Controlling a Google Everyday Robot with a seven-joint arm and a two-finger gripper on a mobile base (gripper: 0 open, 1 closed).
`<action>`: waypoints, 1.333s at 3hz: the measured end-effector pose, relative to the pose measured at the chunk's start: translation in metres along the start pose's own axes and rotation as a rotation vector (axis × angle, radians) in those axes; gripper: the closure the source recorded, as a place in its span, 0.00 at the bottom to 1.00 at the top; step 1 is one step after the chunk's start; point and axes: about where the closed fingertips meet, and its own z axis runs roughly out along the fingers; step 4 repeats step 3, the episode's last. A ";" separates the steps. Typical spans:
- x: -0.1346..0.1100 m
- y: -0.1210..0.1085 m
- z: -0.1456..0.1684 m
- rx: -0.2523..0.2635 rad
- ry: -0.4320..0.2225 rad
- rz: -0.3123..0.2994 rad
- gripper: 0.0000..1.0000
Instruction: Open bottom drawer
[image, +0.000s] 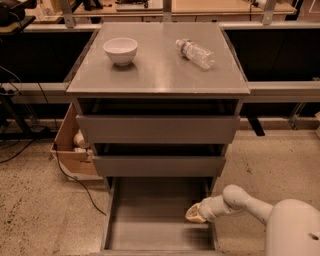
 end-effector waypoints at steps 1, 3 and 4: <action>0.010 -0.020 -0.053 0.115 0.046 -0.005 1.00; 0.017 -0.031 -0.105 0.214 0.096 -0.018 0.74; 0.017 -0.031 -0.105 0.214 0.096 -0.018 0.74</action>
Offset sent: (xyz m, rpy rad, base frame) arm 0.0216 -0.1635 0.1173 -0.2521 -0.2481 -0.2077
